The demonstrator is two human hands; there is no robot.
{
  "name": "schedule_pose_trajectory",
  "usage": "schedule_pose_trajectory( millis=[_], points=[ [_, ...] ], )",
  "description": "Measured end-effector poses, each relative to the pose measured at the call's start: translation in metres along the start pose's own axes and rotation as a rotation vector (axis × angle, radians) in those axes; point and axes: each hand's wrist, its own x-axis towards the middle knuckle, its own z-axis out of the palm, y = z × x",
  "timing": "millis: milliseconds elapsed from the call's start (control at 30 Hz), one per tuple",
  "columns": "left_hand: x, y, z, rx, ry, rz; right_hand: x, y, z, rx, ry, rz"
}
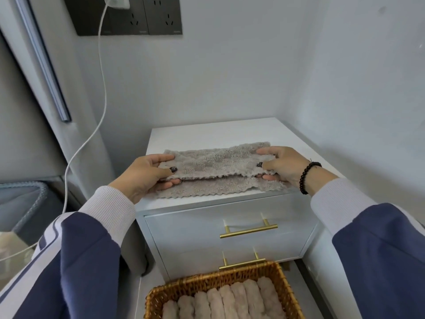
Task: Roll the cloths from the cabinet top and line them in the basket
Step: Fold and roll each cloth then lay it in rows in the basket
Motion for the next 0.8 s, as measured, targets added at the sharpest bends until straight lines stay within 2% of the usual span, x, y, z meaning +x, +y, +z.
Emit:
schedule_pose_trajectory(
  millis=[100, 233, 367, 467, 800],
  points=[
    [0.000, 0.001, 0.000, -0.039, -0.004, 0.057, 0.000, -0.004, -0.001, 0.051, 0.002, -0.031],
    [-0.007, 0.008, -0.010, -0.054, -0.076, 0.104, -0.009, -0.010, -0.013, 0.139, -0.073, -0.062],
    [-0.015, 0.008, -0.012, 0.070, -0.154, 0.052, -0.018, -0.008, -0.019, 0.010, -0.145, -0.016],
    [-0.017, 0.003, -0.008, 0.170, -0.138, 0.021, -0.022, -0.002, -0.018, -0.037, -0.128, -0.012],
    [-0.017, 0.010, -0.009, 0.489, -0.143, 0.073, -0.023, -0.006, -0.025, -0.244, -0.102, -0.021]
  ],
)
